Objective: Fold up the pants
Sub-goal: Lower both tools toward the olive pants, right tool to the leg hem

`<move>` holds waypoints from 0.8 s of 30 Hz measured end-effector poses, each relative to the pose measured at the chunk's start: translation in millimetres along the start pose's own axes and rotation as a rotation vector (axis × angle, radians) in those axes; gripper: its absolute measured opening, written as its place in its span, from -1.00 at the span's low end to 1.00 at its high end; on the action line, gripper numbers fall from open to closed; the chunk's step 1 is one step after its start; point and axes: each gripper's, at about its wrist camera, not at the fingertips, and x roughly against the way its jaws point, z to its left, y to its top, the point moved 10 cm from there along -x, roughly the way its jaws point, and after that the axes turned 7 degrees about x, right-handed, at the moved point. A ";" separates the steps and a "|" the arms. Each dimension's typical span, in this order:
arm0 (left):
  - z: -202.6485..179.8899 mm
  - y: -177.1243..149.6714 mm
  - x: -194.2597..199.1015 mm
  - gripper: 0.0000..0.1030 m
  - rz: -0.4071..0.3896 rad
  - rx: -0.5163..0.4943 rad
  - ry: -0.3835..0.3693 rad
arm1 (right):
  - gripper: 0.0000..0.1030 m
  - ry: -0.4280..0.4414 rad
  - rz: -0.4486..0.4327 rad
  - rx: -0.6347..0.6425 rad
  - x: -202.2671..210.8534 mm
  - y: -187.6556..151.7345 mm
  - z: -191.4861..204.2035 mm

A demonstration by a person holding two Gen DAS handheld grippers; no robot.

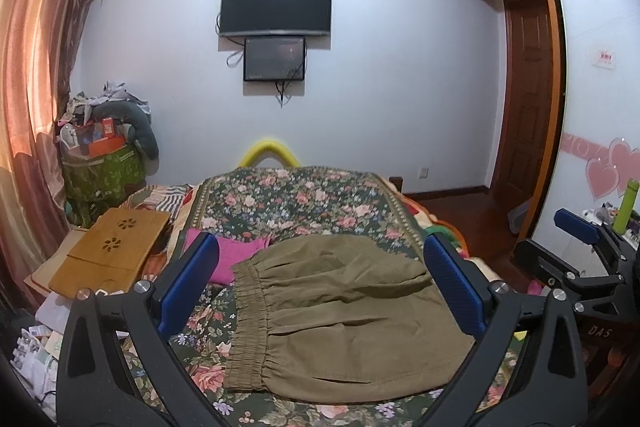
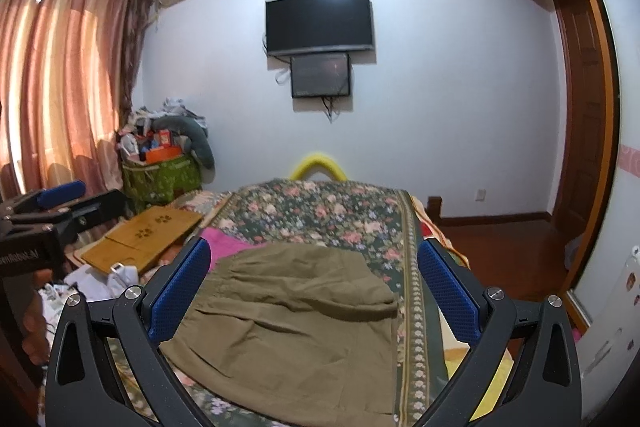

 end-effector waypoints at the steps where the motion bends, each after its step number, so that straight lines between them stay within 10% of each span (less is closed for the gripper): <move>1: 3.3 -2.3 -6.7 1.00 0.012 0.000 0.008 | 0.99 -0.010 0.019 -0.002 -7.6 -5.8 -4.8; 16: 86.7 -66.7 -161.9 1.00 0.358 0.045 0.132 | 0.98 -0.034 0.360 -0.021 -110.3 -100.8 -67.9; 24: 141.3 -104.7 -233.6 0.92 0.528 0.057 0.177 | 0.64 0.025 0.532 -0.084 -148.9 -147.0 -90.9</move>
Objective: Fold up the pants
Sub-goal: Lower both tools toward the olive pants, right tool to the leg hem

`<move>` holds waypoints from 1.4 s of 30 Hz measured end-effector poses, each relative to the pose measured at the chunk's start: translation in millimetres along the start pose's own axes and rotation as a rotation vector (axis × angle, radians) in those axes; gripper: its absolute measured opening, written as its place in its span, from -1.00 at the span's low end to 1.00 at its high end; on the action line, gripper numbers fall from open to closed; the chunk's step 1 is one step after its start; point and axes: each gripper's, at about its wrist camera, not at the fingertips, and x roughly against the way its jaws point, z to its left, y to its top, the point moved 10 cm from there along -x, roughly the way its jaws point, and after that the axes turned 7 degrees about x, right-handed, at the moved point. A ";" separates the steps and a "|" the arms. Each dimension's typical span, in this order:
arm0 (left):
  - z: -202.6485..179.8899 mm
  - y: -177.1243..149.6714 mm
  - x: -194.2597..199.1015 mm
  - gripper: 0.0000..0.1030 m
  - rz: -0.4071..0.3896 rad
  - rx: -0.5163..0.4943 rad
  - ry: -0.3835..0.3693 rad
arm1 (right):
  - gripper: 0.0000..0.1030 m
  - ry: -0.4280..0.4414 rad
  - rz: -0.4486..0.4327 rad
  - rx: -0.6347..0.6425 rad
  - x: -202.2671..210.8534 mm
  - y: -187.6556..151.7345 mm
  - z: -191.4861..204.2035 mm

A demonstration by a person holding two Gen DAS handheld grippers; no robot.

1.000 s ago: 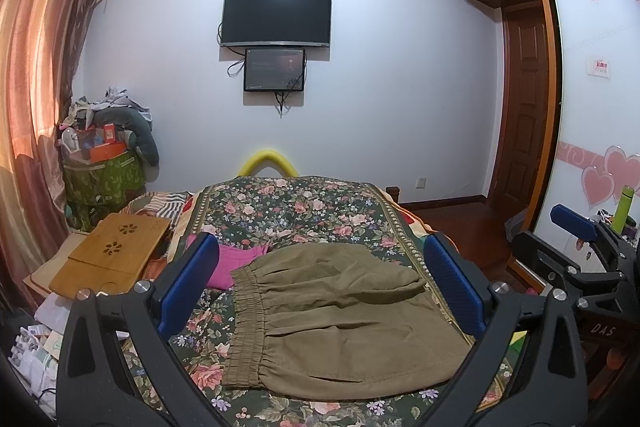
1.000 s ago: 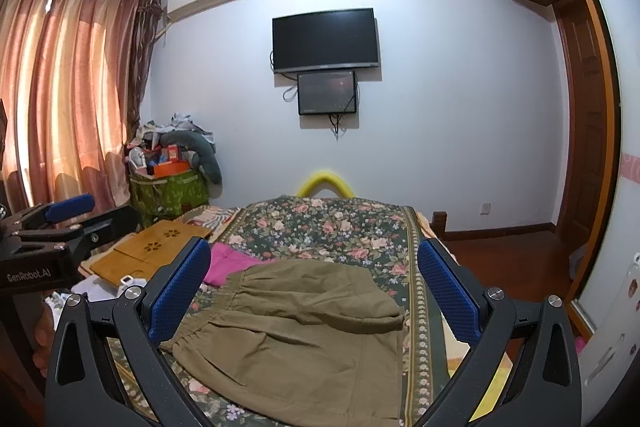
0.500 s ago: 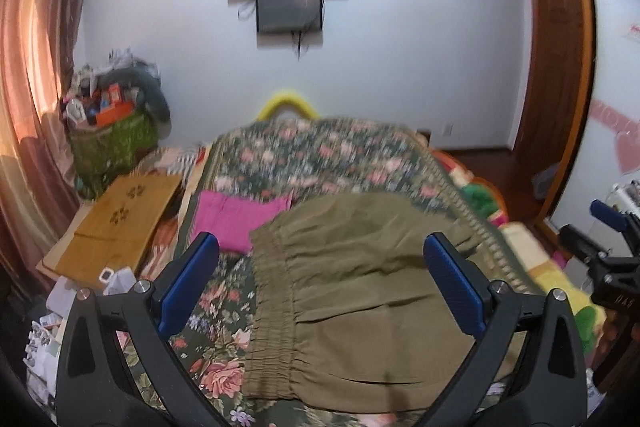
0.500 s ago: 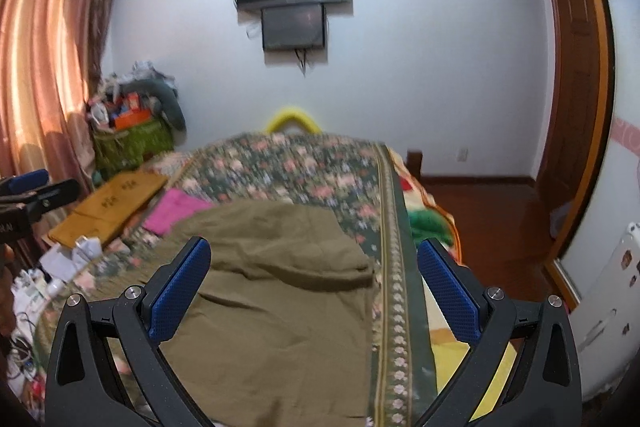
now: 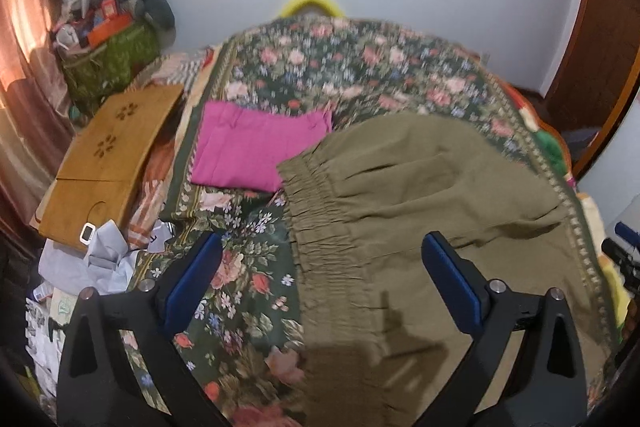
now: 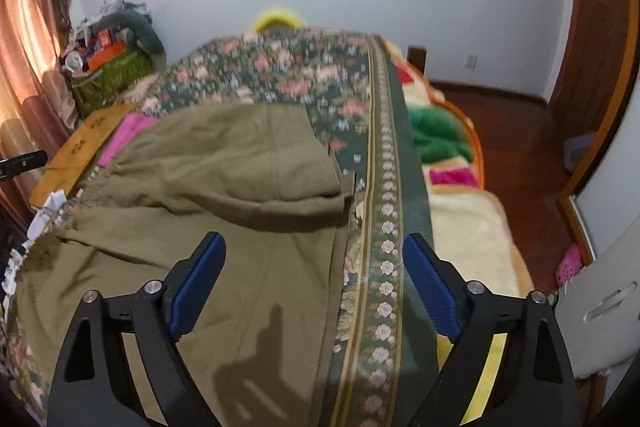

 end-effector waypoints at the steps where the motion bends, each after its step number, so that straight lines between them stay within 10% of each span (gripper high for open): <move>1: 2.7 -0.2 -7.0 0.87 0.022 -0.010 0.006 | 0.58 0.006 0.021 0.004 -5.9 -2.1 -1.6; 21: -4.0 -53.5 -100.7 0.70 0.308 -0.155 -0.046 | -0.02 0.131 0.227 0.058 -80.0 -15.8 -1.7; 28: 8.3 -52.6 -104.0 0.59 0.275 -0.109 -0.035 | -0.59 0.080 0.266 0.126 -85.2 -24.4 -9.2; 42: 13.9 -44.3 -85.1 0.58 0.219 -0.151 0.003 | -0.62 0.097 0.263 0.150 -72.5 -15.4 -7.8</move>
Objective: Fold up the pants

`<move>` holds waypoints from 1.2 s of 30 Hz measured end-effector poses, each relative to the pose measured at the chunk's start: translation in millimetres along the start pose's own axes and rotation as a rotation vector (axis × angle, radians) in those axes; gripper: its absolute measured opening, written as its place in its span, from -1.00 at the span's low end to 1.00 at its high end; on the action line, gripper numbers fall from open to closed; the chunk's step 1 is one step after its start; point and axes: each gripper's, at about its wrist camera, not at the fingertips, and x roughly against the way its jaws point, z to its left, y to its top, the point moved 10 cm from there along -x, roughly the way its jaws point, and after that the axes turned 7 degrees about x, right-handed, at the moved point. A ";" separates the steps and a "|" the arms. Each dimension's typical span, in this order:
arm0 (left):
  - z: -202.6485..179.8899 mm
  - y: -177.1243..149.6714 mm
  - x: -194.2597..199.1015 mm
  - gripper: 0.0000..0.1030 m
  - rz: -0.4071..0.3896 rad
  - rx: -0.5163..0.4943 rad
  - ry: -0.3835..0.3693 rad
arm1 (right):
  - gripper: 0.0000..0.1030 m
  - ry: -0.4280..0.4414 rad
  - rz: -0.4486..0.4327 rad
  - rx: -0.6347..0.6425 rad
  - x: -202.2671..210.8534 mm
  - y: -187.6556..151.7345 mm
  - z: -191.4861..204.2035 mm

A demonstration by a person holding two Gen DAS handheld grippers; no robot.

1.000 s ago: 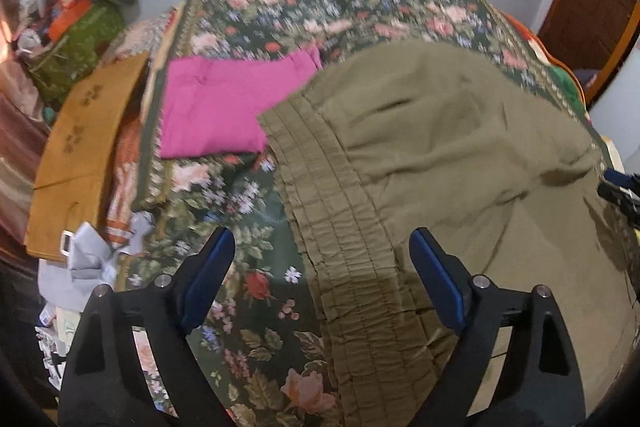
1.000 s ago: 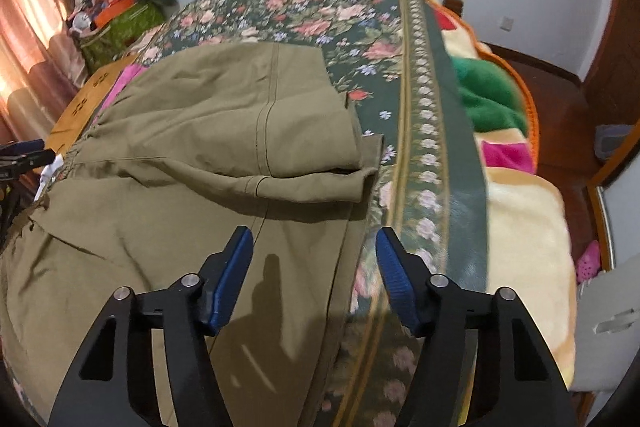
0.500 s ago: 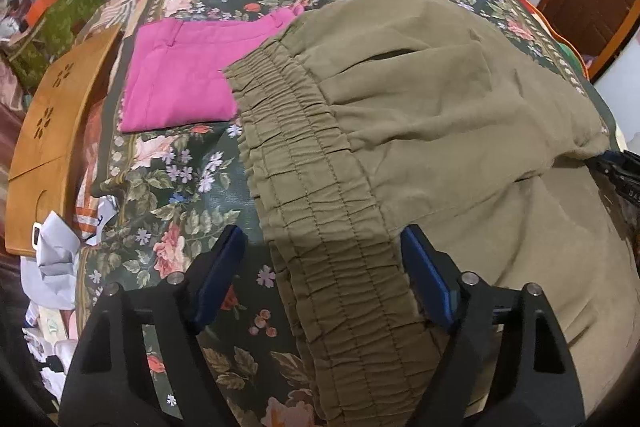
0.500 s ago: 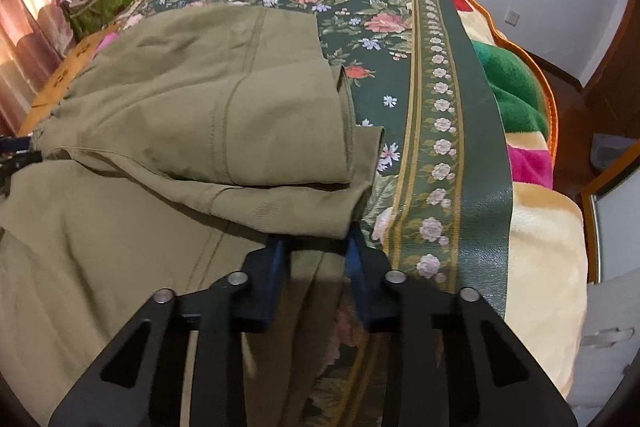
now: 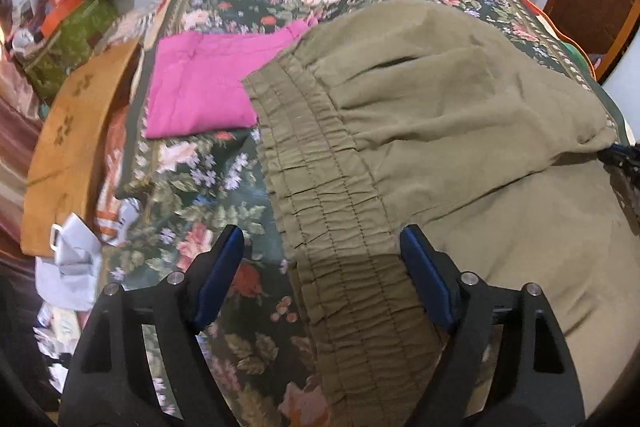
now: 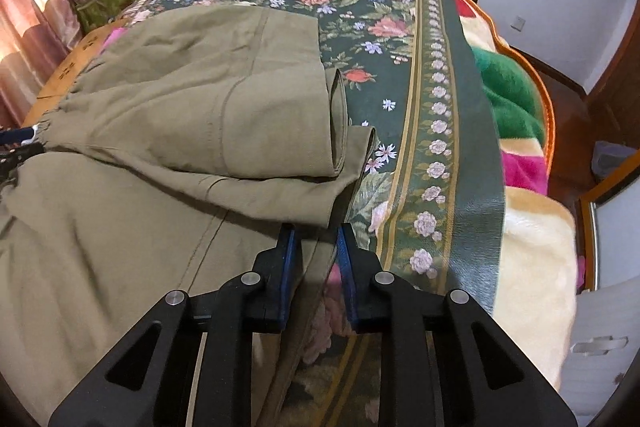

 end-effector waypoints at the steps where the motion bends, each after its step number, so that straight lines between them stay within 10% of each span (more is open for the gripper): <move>1: 0.1 1.0 5.0 0.58 -0.014 -0.009 0.012 | -0.62 0.010 -0.008 -0.001 4.5 1.3 1.1; 11: 4.2 21.4 1.7 0.67 0.000 0.000 -0.004 | -0.31 0.044 -0.152 -0.008 35.4 34.1 3.0; 22: -11.3 23.7 -34.8 0.68 0.109 0.006 -0.098 | -0.31 0.168 -0.091 -0.085 -22.7 46.5 0.1; 26: -18.5 25.3 -35.7 0.67 0.079 -0.048 -0.063 | -0.77 0.154 -0.115 -0.055 -23.5 51.2 2.1; 36: 0.6 37.8 -38.5 0.43 -0.001 -0.048 0.123 | -0.91 0.029 -0.114 0.046 -34.1 54.0 -3.6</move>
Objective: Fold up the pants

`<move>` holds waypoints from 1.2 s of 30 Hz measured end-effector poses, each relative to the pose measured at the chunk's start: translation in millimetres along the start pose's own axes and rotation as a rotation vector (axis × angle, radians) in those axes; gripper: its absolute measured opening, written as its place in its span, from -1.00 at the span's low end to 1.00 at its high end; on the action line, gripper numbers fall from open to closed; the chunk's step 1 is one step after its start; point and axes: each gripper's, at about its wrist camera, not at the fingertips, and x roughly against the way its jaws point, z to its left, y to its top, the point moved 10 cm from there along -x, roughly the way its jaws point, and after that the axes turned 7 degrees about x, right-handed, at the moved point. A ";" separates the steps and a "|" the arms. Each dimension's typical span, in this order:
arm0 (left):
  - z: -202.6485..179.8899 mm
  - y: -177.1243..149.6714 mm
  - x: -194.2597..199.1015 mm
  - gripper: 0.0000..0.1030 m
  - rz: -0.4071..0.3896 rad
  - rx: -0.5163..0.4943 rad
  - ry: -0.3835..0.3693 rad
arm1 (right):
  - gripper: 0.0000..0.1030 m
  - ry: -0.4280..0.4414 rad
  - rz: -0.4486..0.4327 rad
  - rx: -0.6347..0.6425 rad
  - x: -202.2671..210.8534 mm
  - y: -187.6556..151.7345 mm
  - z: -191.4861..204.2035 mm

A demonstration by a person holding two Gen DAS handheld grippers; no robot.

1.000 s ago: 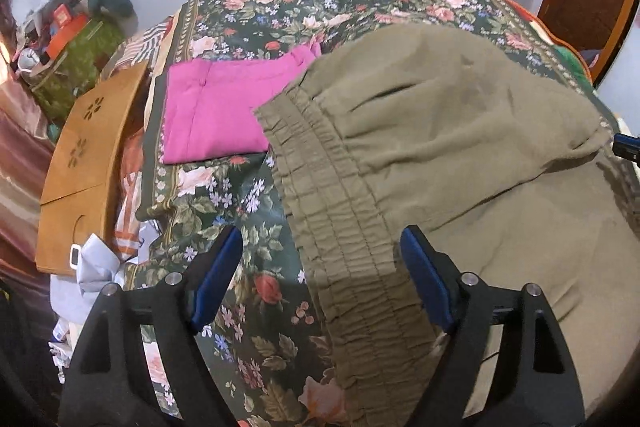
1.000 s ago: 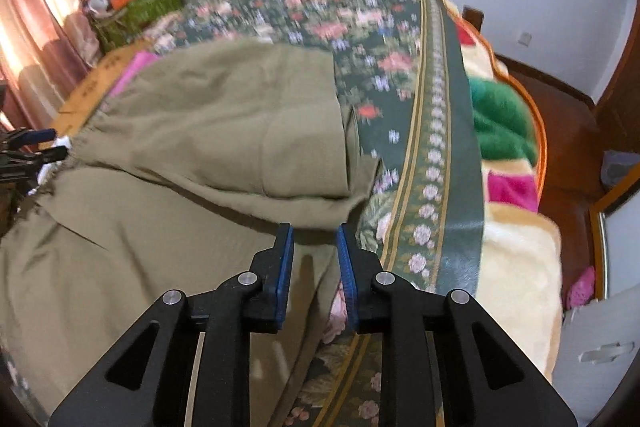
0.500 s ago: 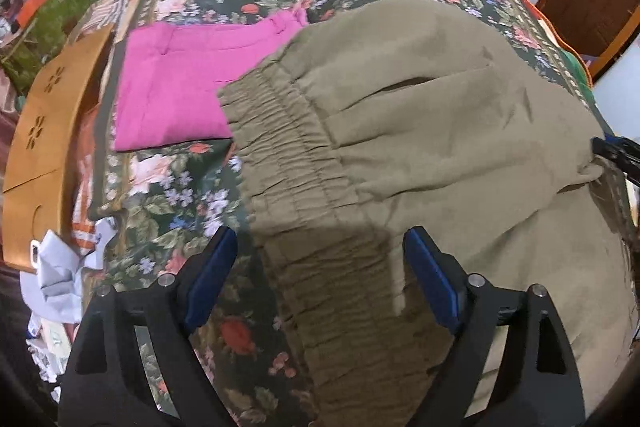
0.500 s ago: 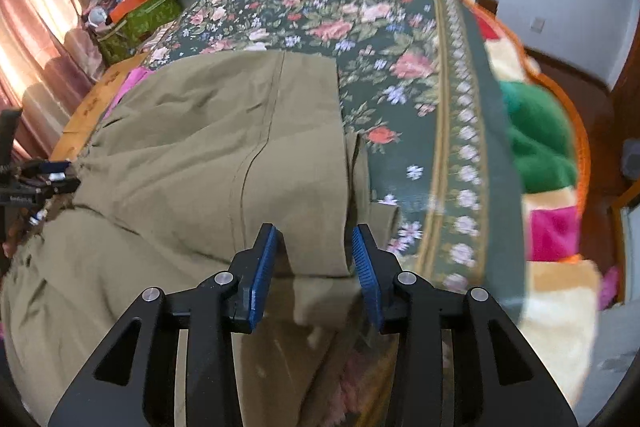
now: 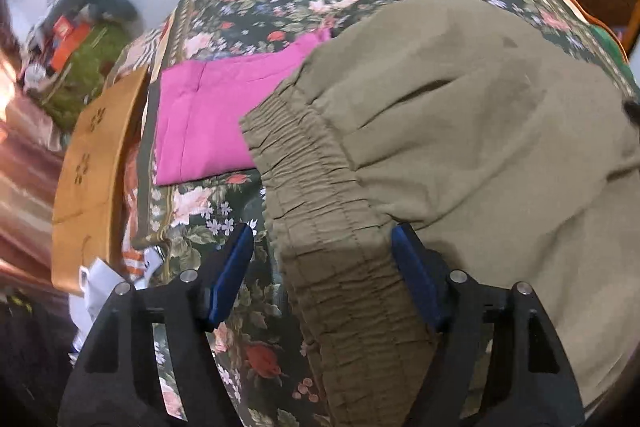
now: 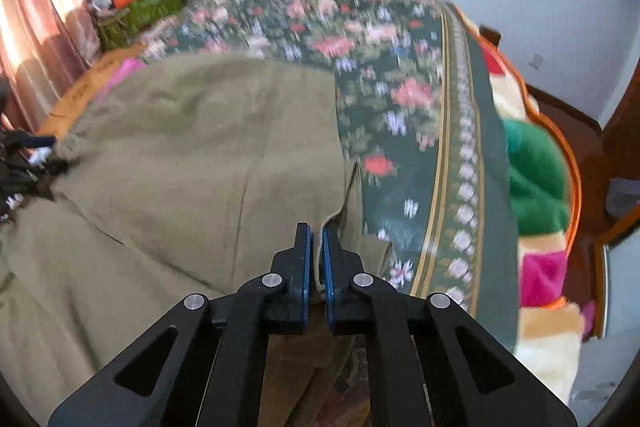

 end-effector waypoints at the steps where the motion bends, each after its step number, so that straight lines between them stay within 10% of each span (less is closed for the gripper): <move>1: 2.8 0.3 -1.7 0.46 -0.001 0.017 -0.002 | -0.91 -0.006 0.015 -0.005 -5.3 -3.5 -0.7; 15: 17.8 2.4 28.4 0.54 -0.028 0.080 -0.079 | -0.87 0.006 0.006 0.008 30.5 19.8 0.1; 23: 43.9 36.6 45.9 0.72 -0.078 0.150 -0.088 | -0.28 0.037 -0.137 -0.025 62.0 82.5 3.6; 36: 57.9 68.0 -30.7 0.75 0.035 0.224 -0.126 | -0.16 0.061 -0.025 -0.009 -32.0 127.0 1.5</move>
